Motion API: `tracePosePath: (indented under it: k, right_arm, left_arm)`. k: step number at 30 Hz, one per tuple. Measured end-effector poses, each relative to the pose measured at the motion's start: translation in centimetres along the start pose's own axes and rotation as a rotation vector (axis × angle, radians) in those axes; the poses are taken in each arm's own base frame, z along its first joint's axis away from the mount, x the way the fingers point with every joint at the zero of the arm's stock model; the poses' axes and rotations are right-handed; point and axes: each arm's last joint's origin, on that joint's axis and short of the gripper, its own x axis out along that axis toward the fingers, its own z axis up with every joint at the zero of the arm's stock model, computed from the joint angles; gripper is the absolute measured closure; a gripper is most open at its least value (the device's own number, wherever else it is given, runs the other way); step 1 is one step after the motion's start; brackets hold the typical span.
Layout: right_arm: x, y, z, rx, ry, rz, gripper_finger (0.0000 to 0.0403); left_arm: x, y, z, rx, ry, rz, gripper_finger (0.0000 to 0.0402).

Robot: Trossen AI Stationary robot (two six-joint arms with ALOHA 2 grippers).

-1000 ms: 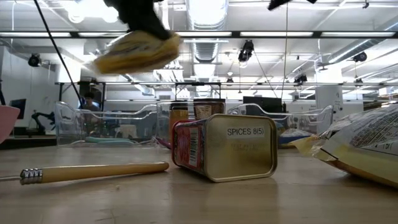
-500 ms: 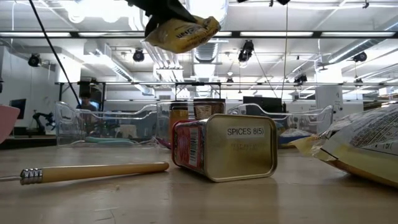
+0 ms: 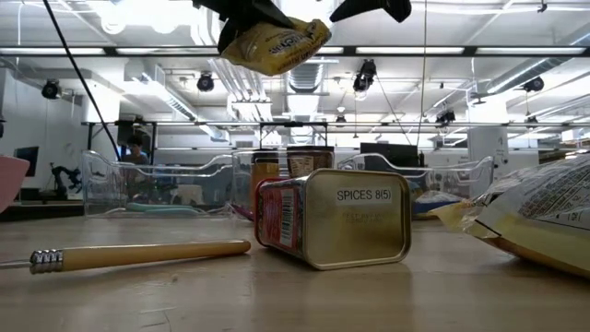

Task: Pick & Place Food Item
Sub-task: Put the left yellow noodle pack into the right transparent bin

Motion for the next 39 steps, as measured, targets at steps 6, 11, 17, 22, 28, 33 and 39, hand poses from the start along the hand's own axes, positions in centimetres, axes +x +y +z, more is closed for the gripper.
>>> tracePosePath:
  k: [6, 11, 17, 22, 28, 33, 39]
  right_arm:
    - [0.1, 0.0, 0.6, -0.063, -0.037, 0.011, 0.0213]
    - [0.5, -0.2, 0.6, -0.062, -0.021, 0.023, 0.0213]
    - [1.6, -0.6, 0.6, -0.033, 0.009, 0.025, 0.0213]
    - [2.1, -0.5, 0.5, -0.04, 0.019, 0.017, 0.0213]
    - [2.7, -0.5, 0.2, -0.053, 0.032, 0.009, 0.0213]
    - [2.8, -0.4, 0.2, -0.058, 0.033, 0.008, 0.0231]
    - [2.8, -0.4, 0.1, -0.082, 0.034, 0.009, 0.0324]
  left_arm:
    - [0.0, -0.1, 0.0, 0.006, 0.001, -0.026, 0.04]
    - [0.0, -0.2, 0.1, 0.013, -0.001, -0.043, 0.04]
    - [0.0, -0.3, 0.3, 0.027, -0.016, -0.074, 0.04]
    - [0.0, -0.4, 0.3, 0.027, -0.013, -0.097, 0.04]
    - [0.0, -0.5, 0.3, 0.027, -0.01, -0.113, 0.04]
    - [0.0, -0.5, 0.3, 0.028, -0.009, -0.117, 0.04]
    - [0.0, -0.5, 0.3, 0.03, -0.008, -0.119, 0.04]
